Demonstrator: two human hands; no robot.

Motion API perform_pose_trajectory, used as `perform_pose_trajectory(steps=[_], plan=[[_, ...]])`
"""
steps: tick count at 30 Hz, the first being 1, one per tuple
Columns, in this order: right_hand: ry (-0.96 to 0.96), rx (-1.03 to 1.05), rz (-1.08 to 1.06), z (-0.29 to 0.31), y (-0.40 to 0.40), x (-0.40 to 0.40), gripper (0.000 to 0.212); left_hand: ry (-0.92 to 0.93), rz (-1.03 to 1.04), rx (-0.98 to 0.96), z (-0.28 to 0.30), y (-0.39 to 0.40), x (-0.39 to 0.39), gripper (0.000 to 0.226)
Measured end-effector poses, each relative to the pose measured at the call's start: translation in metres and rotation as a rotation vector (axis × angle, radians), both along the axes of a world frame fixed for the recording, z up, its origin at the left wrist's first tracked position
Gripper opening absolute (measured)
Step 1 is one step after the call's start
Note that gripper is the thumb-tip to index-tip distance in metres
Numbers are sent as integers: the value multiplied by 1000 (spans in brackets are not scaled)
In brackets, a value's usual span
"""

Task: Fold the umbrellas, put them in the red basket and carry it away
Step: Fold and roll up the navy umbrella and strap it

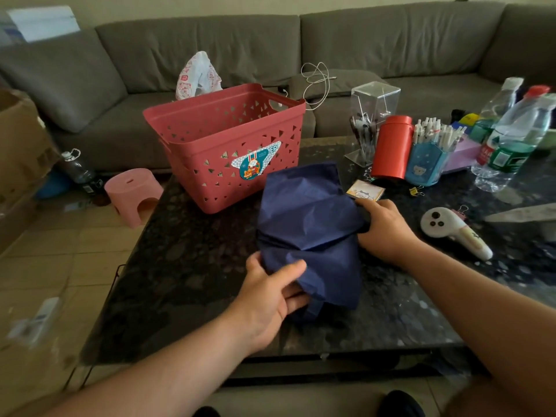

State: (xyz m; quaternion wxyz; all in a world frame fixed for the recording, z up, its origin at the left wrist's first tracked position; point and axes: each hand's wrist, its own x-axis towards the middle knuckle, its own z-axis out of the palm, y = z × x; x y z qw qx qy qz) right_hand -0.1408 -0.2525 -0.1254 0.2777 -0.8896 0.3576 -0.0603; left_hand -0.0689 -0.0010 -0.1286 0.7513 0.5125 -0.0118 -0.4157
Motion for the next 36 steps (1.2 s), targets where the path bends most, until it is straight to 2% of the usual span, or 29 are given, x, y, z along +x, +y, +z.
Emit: perform_pose_trajectory(steps=[3,6,8,10,12,15,17,19,21,23,25,28,30,32,33,34,36], plan=[[50,-129,117,4,8,-7,94,-233,57,90,11,0,-5,77],[-27,-147,221,16,18,-10,115,-304,12,0,34,3,-2,86],[-98,-150,184,24,26,-10,115,-325,-44,-64,47,6,0,84],[-147,-128,87,29,28,-9,110,-306,-88,-100,57,6,2,75],[-240,-111,55,34,28,-10,104,-281,-105,-94,63,6,5,55],[-414,-227,242,36,29,-13,88,-291,-163,-146,71,6,11,38],[-494,-236,303,38,33,-9,59,-278,-185,-255,78,7,19,38],[-565,-103,275,43,41,-3,24,-258,-180,-367,86,9,29,42],[-638,151,177,46,47,5,9,-286,-155,-414,92,9,41,46],[-699,274,87,48,48,9,9,-338,-75,-381,92,8,55,51],[-703,258,77,50,46,10,11,-348,27,-328,89,7,67,56],[-659,265,135,52,45,7,7,-215,114,-316,85,6,80,56],[-582,266,259,49,45,4,36,-145,101,-357,84,6,83,55],[-419,85,356,45,46,4,61,-153,68,-377,85,6,83,55],[-372,-6,370,43,48,5,62,-180,56,-377,86,6,83,57],[-366,-65,350,41,49,7,53,-213,51,-375,87,6,83,59],[-420,-51,302,41,49,10,25,-275,38,-384,88,7,83,66]])
